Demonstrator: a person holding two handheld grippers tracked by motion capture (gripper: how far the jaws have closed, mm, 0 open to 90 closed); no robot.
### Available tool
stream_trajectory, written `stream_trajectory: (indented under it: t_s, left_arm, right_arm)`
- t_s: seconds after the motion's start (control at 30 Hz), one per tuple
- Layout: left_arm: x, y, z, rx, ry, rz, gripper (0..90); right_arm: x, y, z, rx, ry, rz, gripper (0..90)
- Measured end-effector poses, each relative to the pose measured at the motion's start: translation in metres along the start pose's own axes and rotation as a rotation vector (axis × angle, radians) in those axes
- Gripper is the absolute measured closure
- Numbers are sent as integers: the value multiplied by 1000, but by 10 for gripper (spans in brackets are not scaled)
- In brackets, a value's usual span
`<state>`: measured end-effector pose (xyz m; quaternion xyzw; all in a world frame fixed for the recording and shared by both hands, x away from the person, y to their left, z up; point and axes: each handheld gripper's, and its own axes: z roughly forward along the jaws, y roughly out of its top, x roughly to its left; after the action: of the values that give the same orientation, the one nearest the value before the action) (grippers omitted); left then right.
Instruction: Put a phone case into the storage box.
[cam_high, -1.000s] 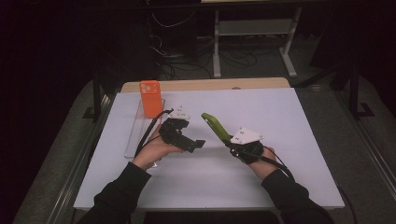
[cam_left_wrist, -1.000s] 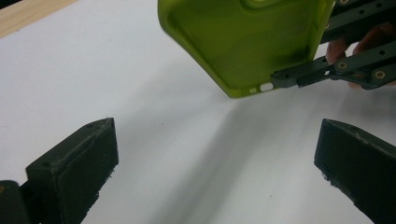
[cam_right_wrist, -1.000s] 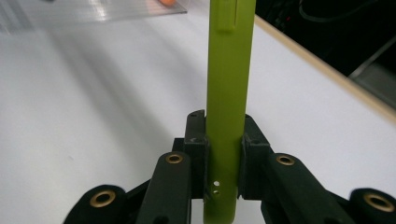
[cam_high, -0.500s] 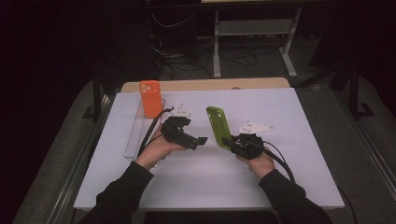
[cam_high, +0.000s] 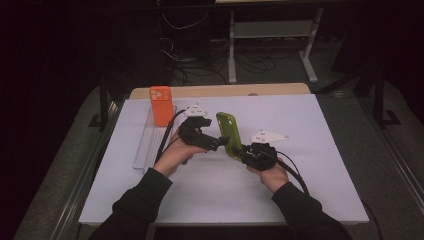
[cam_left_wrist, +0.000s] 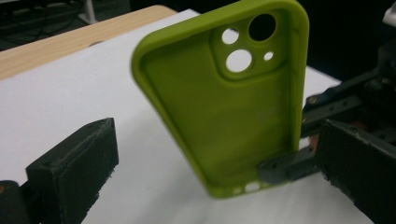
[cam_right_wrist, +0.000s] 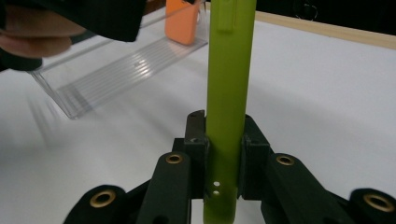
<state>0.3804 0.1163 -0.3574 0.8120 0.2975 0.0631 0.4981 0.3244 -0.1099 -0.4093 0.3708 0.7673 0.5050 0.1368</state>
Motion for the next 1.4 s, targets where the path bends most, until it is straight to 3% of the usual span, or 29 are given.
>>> stream_trajectory:
  t_s: [0.07, 0.17, 0.23, 0.47, 0.6, 0.7, 1.0, 1.3, 1.4]
  left_arm:
    - [-2, 1, 4, -12, -14, -18, 0]
    - [-4, 2, 9, -22, -21, -17, 0]
    - [-4, 3, 12, -22, -28, 6, 0]
    - [-6, 4, 19, -37, -24, -2, 0]
    - [-7, 4, 20, -50, -5, -35, 19]
    - [-6, 4, 20, -57, 12, -34, 63]
    - [-4, 1, 20, -67, -10, -81, 114]
    - [-6, 3, 17, -63, -7, -71, 141]
    - [-7, 3, 18, -55, 1, -57, 145]
  right_arm:
    - [2, 1, 0, -5, 4, 5, 757]
    - [3, 2, 0, -11, 12, 3, 757]
    - [4, 2, 0, -14, 14, -3, 757]
    - [5, 3, 0, -16, 15, 3, 757]
    - [6, 2, 2, -13, 11, -16, 758]
    - [7, 1, 3, -12, 8, -24, 757]
    - [10, -2, 6, 9, -21, -53, 756]
    - [11, -2, 8, 17, -23, -76, 749]
    - [12, -2, 9, 28, -12, -89, 677]
